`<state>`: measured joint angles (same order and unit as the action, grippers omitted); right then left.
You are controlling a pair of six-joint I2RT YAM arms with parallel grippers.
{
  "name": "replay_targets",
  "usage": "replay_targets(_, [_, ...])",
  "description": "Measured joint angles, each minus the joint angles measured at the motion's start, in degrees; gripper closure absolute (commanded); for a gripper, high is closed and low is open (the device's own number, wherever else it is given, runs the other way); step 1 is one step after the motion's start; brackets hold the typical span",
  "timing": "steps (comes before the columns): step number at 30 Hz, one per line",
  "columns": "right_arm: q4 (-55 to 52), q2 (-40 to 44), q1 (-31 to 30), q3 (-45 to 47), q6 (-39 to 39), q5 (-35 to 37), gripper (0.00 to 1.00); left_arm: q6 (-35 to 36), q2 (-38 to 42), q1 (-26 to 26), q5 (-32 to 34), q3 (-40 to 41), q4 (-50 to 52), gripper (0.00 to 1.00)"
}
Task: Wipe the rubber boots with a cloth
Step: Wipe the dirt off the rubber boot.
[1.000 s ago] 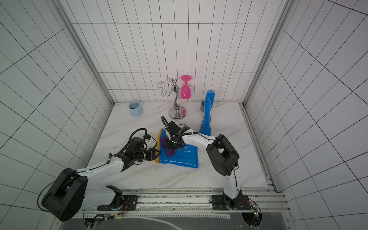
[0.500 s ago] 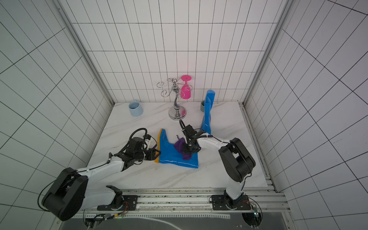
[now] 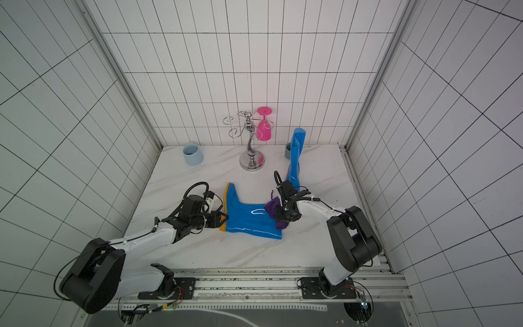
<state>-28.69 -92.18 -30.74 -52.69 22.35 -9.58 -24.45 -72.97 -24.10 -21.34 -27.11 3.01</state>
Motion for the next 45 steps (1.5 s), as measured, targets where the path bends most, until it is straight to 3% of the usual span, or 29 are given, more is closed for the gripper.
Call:
replay_targets(11, [-1.6, -2.9, -19.7, -13.7, 4.7, -1.9, 1.0, 0.0, -0.2, 0.2, -0.4, 0.0, -0.2, 0.58])
replay_targets(17, [-2.6, -8.0, -24.9, -16.9, 5.4, -2.2, 1.0, 0.0, -0.2, 0.2, -0.4, 0.0, -0.2, 0.58])
replay_targets(24, [-5.5, -13.2, -26.3, -19.0, 4.2, -2.6, 1.0, 0.0, -0.2, 0.2, -0.4, 0.0, -0.2, 0.58])
replay_targets(32, [-8.1, -13.4, -26.8, -19.7, 3.1, 0.7, 1.0, 0.0, -0.2, 0.2, -0.4, 0.0, -0.2, 0.58])
replay_targets(37, [-9.0, -11.4, -26.7, -18.6, 3.2, 3.0, 1.0, 0.0, -0.2, 0.3, -0.4, 0.0, -0.2, 0.58])
replay_targets(45, [-9.7, -3.9, -24.2, -9.2, 3.8, 5.5, 1.0, 0.0, -0.2, 0.5, -0.7, 0.0, -0.2, 0.58])
